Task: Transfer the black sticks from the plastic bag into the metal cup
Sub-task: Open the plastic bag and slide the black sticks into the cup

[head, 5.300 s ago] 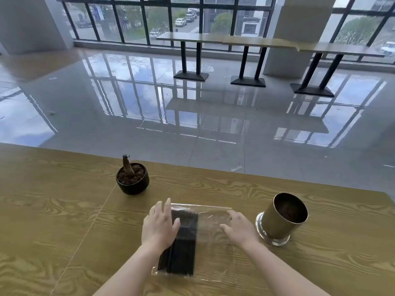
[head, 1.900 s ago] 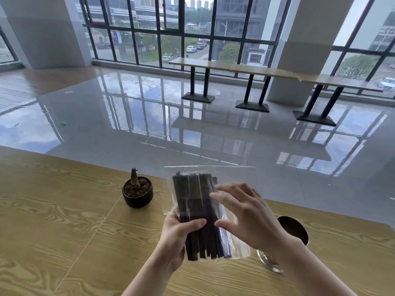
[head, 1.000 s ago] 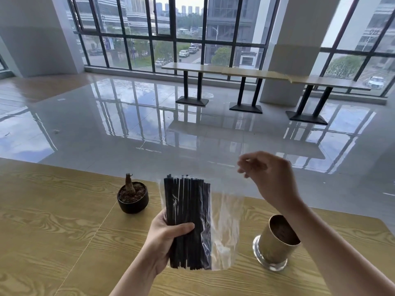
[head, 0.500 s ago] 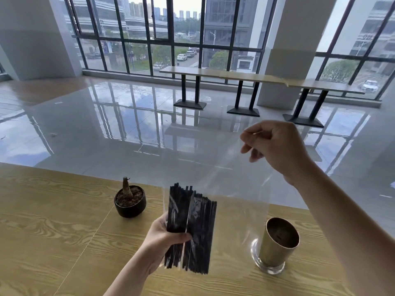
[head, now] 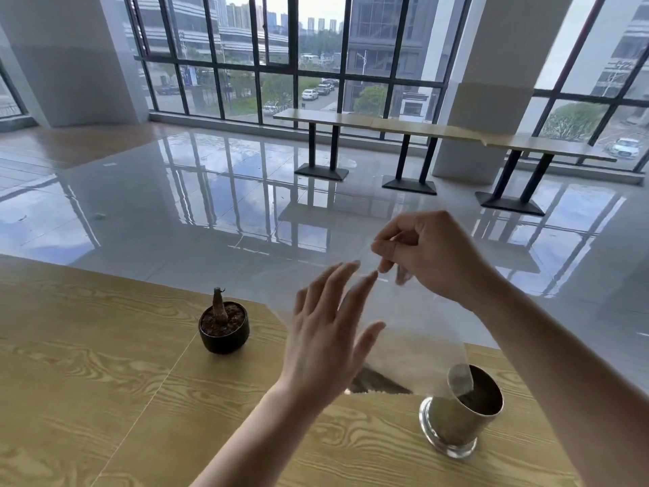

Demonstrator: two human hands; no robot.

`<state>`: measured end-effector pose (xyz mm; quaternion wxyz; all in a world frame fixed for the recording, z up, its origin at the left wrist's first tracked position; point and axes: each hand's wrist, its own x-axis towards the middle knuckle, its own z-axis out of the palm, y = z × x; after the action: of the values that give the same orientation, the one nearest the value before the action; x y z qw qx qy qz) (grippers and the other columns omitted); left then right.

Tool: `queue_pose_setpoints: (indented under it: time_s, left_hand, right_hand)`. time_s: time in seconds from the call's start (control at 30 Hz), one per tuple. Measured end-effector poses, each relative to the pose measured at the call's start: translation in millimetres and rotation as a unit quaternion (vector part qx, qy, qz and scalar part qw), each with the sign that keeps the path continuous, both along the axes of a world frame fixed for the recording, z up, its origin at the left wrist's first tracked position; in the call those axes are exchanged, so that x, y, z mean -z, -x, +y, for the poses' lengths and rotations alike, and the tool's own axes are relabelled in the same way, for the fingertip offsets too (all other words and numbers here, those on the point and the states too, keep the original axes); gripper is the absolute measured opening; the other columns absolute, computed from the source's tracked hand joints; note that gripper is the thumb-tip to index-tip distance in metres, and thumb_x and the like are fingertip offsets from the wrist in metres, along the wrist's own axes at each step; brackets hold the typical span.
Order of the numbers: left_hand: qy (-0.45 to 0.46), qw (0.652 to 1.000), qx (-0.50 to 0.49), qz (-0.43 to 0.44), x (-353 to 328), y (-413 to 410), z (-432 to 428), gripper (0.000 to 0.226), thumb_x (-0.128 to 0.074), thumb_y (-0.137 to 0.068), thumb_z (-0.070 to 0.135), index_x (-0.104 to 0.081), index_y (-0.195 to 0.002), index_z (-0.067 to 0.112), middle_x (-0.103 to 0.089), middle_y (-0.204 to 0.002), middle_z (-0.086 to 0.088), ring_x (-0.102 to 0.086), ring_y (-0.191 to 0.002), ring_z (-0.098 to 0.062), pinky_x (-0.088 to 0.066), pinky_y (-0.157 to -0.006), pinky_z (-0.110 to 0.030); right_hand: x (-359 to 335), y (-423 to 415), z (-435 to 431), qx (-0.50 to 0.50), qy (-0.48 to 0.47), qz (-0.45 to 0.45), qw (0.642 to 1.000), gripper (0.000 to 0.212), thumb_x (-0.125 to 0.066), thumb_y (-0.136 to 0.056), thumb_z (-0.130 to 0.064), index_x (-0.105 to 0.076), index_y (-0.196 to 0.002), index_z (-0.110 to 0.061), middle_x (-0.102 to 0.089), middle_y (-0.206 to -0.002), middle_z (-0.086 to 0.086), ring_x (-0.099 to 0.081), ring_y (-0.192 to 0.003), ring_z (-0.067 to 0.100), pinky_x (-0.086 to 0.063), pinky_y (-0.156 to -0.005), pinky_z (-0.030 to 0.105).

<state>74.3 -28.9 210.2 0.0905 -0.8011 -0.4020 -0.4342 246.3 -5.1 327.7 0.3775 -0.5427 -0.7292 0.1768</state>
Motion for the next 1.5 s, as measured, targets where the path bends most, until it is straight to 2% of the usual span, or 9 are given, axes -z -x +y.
queue_pose_setpoints:
  time_s: [0.2, 0.4, 0.53, 0.63, 0.9, 1.07, 1.2, 1.37, 1.5]
  left_hand:
    - [-0.002, 0.998, -0.007, 0.061, -4.6, -0.7, 3.6, 0.015, -0.084, -0.075, 0.017, -0.07, -0.076, 0.024, -0.061, -0.066, 0.008, -0.056, -0.063, -0.018, -0.039, -0.076, -0.034]
    - [-0.066, 0.991, 0.012, 0.112, 0.0, 9.6, -7.3, 0.022, -0.078, -0.072, 0.005, -0.068, -0.079, 0.024, -0.059, -0.068, 0.008, -0.053, -0.063, -0.018, -0.038, -0.079, -0.034]
    - [-0.038, 0.992, 0.013, 0.121, -9.2, 6.9, -6.8, 0.019, -0.079, -0.075, 0.01, -0.069, -0.08, 0.025, -0.063, -0.072, 0.009, -0.056, -0.065, -0.017, -0.04, -0.083, -0.035]
    - [-0.026, 0.992, 0.019, 0.119, -9.1, 4.2, -6.5, 0.019, -0.081, -0.076, 0.01, -0.069, -0.08, 0.025, -0.065, -0.074, 0.009, -0.059, -0.067, -0.018, -0.042, -0.086, -0.037]
    - [-0.031, 0.99, 0.034, 0.133, -1.1, 11.0, -10.9, 0.018, -0.075, -0.079, 0.005, -0.063, -0.079, 0.019, -0.061, -0.072, 0.007, -0.055, -0.066, -0.019, -0.042, -0.082, -0.034]
    - [0.045, 0.997, 0.053, 0.036, 1.7, 17.3, -11.3, 0.01, -0.07, -0.088, 0.028, -0.066, -0.083, 0.02, -0.065, -0.066, 0.009, -0.061, -0.059, -0.015, -0.045, -0.063, -0.029]
    - [0.091, 0.994, 0.027, -0.06, -2.2, 15.7, -8.7, 0.016, -0.065, -0.089, 0.035, -0.07, -0.08, 0.022, -0.066, -0.063, 0.008, -0.061, -0.056, -0.016, -0.043, -0.057, -0.024]
    - [0.09, 0.989, 0.016, -0.117, -14.7, 14.8, 1.5, 0.011, -0.069, -0.089, 0.03, -0.072, -0.082, 0.022, -0.066, -0.061, 0.007, -0.059, -0.052, -0.017, -0.05, -0.049, -0.033]
    - [0.114, 0.985, 0.029, -0.122, -18.3, 8.8, 7.0, 0.014, -0.066, -0.09, 0.034, -0.073, -0.086, 0.022, -0.069, -0.062, 0.006, -0.064, -0.054, -0.018, -0.052, -0.049, -0.038]
  right_hand:
    - [-6.4, -19.8, -6.9, 0.127, -0.075, -0.132, 0.98, 0.01, -0.072, -0.09, -0.024, -0.074, -0.08, -0.024, -0.073, -0.064, -0.008, -0.068, -0.052, 0.01, -0.061, -0.065, 0.038]
    - [-8.7, -43.3, -9.9, 0.223, -0.068, -0.202, 0.951, 0.009, -0.072, -0.087, -0.029, -0.075, -0.094, -0.025, -0.071, -0.078, -0.009, -0.069, -0.077, 0.021, -0.056, -0.074, 0.033]
    - [-12.4, -38.0, -10.1, 0.116, 0.037, -0.208, 0.97, 0.058, -0.082, -0.076, -0.047, -0.061, -0.129, -0.035, -0.068, -0.116, -0.01, -0.064, -0.099, 0.016, -0.055, -0.086, 0.04]
    - [-14.4, -25.5, -5.2, 0.029, 0.083, -0.338, 0.937, 0.082, -0.082, -0.067, -0.06, -0.048, -0.141, -0.045, -0.06, -0.137, -0.012, -0.058, -0.121, 0.015, -0.048, -0.096, 0.037]
    - [-0.3, -4.9, 35.9, 0.03, 0.122, -0.388, 0.913, 0.011, -0.076, -0.078, -0.027, -0.075, -0.089, -0.03, -0.07, -0.072, -0.014, -0.067, -0.082, 0.01, -0.059, -0.078, 0.037]
    - [1.1, -13.6, 56.4, 0.141, 0.06, -0.308, 0.939, 0.012, -0.068, -0.079, -0.02, -0.079, -0.08, -0.019, -0.076, -0.081, -0.002, -0.07, -0.079, 0.023, -0.06, -0.075, 0.038]
    - [6.4, -20.2, 43.4, -0.001, 0.07, -0.013, 0.997, 0.029, -0.071, -0.086, -0.048, -0.077, -0.1, -0.023, -0.077, -0.096, -0.003, -0.074, -0.083, 0.016, -0.063, -0.073, 0.037]
    - [35.8, -64.6, 10.7, -0.141, 0.062, 0.25, 0.956, 0.031, -0.07, -0.086, -0.05, -0.076, -0.109, -0.031, -0.06, -0.141, -0.006, -0.06, -0.128, 0.019, -0.054, -0.1, 0.04]
    - [65.1, -103.0, -17.6, -0.158, 0.061, 0.356, 0.919, 0.04, -0.076, -0.086, -0.036, -0.068, -0.123, -0.024, -0.05, -0.151, 0.01, -0.056, -0.13, 0.039, -0.047, -0.105, 0.056]
